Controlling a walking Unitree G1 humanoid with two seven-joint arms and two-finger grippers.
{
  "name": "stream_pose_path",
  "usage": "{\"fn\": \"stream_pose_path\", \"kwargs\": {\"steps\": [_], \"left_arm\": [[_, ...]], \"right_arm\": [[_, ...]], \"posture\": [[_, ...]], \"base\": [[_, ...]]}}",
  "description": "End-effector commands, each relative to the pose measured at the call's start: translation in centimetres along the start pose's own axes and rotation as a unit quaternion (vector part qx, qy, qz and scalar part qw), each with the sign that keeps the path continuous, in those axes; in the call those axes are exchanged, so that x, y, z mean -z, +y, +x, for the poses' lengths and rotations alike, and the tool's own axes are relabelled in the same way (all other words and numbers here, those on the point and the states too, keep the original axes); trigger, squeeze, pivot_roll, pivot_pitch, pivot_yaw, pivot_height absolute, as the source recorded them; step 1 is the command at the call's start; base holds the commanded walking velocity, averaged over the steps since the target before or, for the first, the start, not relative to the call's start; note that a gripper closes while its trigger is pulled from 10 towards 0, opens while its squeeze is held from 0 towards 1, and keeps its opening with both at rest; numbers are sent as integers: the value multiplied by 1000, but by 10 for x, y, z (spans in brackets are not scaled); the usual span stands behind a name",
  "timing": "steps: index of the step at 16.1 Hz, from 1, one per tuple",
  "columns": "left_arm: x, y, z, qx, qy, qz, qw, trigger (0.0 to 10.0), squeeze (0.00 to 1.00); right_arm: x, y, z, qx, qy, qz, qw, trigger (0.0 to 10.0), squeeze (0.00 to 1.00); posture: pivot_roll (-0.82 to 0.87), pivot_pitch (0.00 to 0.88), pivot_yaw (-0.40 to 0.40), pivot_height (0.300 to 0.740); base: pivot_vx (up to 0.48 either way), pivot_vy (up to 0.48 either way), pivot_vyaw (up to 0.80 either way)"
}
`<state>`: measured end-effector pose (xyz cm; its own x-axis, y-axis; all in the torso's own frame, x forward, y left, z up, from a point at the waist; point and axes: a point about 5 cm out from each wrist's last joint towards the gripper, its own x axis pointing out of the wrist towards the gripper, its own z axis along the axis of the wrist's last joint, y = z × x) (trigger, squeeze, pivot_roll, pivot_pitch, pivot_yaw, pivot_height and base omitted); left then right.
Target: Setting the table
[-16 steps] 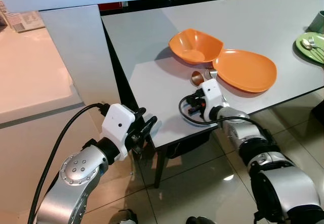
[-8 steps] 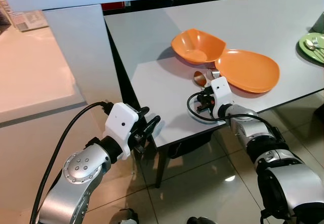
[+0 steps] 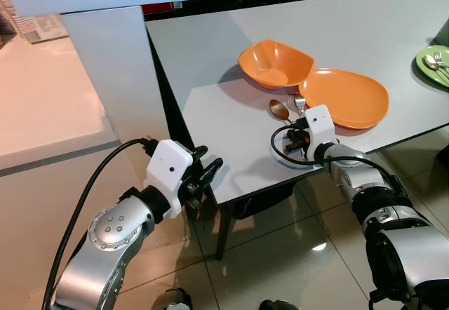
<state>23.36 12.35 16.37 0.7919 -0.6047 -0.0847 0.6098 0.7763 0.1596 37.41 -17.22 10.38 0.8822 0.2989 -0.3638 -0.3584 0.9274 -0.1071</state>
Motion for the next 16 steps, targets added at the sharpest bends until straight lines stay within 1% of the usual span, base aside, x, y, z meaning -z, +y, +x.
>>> {"fn": "stream_pose_path", "kwargs": {"steps": [1,3,5,6,7,8,9,10,12,14,15,16], "left_arm": [[0,0,1,8,-1,-1,1000,10000,0],[0,0,1,7,-1,0,1000,10000,0],[1,2,2,5,-1,1,1000,10000,0],[1,2,2,4,-1,2,1000,10000,0],[0,3,2,2,-1,3,1000,10000,0],[0,4,2,1,-1,3,1000,10000,0],[0,4,2,1,-1,4,1000,10000,0],[0,4,1,0,-1,5,1000,10000,0],[0,4,1,0,-2,6,1000,10000,0],[-1,4,0,2,-4,7,1000,10000,0],[-1,3,-2,5,-5,6,1000,10000,0],[-1,2,-2,7,-5,5,1000,10000,0]], "right_arm": [[6,-6,-3,13,12,9,1000,0,0],[3,-5,-2,9,6,12,1000,0,0],[-1,-1,-1,-6,-9,21,1000,0,0],[-5,2,0,-15,-22,27,999,0,0],[-16,5,1,-27,-60,43,997,0,0],[-20,4,0,-20,-75,47,996,0,0],[-26,0,0,0,-93,53,994,0,0],[-30,-11,-4,52,-101,45,992,0,0],[-30,-14,-7,68,-111,27,991,0,0],[-26,-17,-20,86,-134,6,987,0,0],[-18,-20,-32,104,-136,1,985,0,0],[-16,-21,-36,109,-134,-2,985,0,0]], "posture": [[69,99,-11,740],[67,98,-11,740],[66,96,-12,740],[67,96,-13,740],[68,96,-14,740],[68,95,-14,740],[68,96,-14,740],[67,94,-15,740],[67,90,-18,740],[66,88,-19,740],[65,88,-19,740],[60,88,-17,740]], "base": [[0,0,0],[0,0,0],[0,0,0],[0,0,0],[0,0,0],[0,0,0],[0,0,0],[0,0,0],[0,0,0],[0,0,0],[0,0,0],[0,0,0]]}}
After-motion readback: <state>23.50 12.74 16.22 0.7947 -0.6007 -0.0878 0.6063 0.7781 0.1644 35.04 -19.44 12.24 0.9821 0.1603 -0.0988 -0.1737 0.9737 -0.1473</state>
